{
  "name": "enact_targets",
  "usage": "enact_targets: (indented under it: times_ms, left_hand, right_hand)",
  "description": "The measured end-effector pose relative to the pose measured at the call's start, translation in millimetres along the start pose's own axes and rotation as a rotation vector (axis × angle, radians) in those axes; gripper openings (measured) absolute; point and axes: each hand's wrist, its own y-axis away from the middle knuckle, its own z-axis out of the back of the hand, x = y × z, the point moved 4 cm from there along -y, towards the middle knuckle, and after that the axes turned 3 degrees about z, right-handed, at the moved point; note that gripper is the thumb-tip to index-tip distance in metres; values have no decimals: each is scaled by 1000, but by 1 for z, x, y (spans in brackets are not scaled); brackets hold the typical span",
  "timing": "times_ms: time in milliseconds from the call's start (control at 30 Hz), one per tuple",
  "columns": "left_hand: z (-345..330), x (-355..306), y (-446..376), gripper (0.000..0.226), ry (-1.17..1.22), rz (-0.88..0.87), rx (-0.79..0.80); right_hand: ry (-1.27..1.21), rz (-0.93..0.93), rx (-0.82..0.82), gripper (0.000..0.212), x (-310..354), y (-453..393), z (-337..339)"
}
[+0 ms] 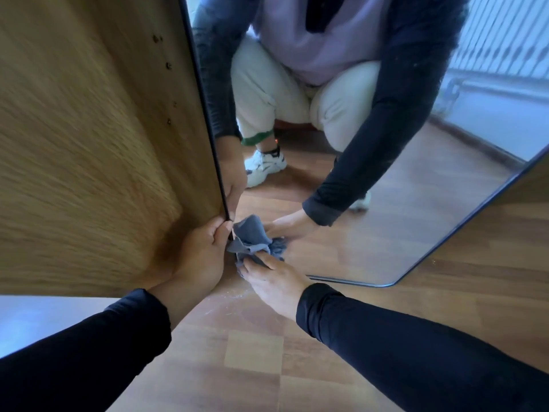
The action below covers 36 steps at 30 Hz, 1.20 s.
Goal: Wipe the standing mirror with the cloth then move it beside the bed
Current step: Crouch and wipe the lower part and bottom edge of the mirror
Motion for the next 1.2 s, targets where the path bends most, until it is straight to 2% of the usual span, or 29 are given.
enact_targets:
  times_ms: [67,200,267,300,400,467,600,700,767,833,1000,1200]
  left_hand:
    - [0,2,0,14,26,31,15]
    - [1,-2,3,18,-37,9,-15]
    - [2,-2,3,23,-41,-8,-7]
    - [2,-1,3,23,-16,-6,1]
    - [3,7,-3,21,42,19,11]
    - [1,8,-4,18,57,29,13]
    - [-5,12,-4,22,114,86,16]
    - [-10,21,-6,16,171,110,3]
    - [-14,22,-7,15,202,107,-16]
    - [-17,19,-5,18,220,92,-20]
    - [-20,14,-2,37,211,95,-52]
    - [-18,18,-4,41,234,104,-14]
  right_hand:
    - [12,29,6,38,-2,7,-3]
    - [-174,-126,-181,28,-11,-13,6]
    - [-176,-158,-223,27,-10,-18,12]
    - [-141,-130,-204,34,-8,-17,12]
    - [15,-18,27,61,-5,2,8]
    - [34,12,87,59,-5,18,4]
    - [1,-18,16,39,-12,49,-5]
    - [-97,-129,-119,41,-22,62,-6]
    - [-73,-166,-162,38,-20,58,-6]
    - [-39,-135,-140,34,-7,48,-15]
    - [62,-109,-45,47,-11,51,-30]
    - [40,-92,-69,37,-25,102,-32]
